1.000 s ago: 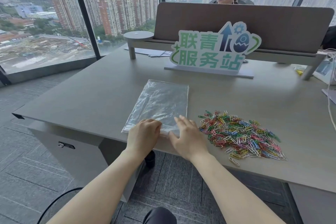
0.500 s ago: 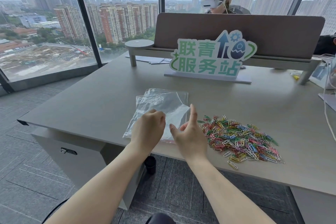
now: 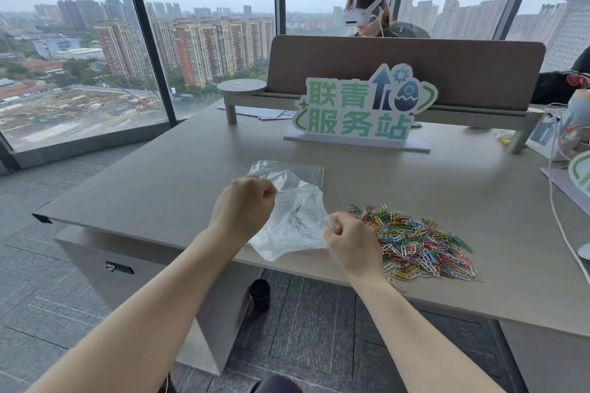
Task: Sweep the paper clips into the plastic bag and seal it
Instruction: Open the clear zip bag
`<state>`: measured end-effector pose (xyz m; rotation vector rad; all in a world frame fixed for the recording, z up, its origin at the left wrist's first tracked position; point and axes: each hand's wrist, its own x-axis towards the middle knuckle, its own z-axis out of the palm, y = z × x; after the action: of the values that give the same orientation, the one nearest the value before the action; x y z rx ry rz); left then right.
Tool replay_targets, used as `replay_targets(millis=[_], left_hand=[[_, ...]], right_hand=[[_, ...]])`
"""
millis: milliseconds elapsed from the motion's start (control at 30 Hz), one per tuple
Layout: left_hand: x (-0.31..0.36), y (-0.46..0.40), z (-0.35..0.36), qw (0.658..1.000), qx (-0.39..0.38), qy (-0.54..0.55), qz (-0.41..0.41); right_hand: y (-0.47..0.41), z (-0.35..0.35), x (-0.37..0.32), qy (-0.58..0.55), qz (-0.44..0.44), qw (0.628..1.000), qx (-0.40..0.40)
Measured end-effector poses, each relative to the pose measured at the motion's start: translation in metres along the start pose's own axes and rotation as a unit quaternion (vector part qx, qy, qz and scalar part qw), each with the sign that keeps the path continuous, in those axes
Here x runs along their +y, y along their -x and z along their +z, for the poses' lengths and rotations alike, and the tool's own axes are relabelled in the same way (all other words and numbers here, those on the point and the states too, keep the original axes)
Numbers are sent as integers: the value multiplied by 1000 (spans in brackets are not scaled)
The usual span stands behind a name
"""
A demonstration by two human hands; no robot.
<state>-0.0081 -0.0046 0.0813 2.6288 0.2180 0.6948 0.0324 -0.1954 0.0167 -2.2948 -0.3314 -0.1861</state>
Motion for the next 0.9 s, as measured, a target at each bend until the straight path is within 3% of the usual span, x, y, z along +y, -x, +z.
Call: replay_targets(millis=[500,900], left_hand=[[-12,-2,-54,1000,14,23,-6],[2,25,-103,992,-115,-34,24]], right_hand=[[2,-28,1,-168,38,983,-61],[21,-48,-19,-295,-4,949,-111]])
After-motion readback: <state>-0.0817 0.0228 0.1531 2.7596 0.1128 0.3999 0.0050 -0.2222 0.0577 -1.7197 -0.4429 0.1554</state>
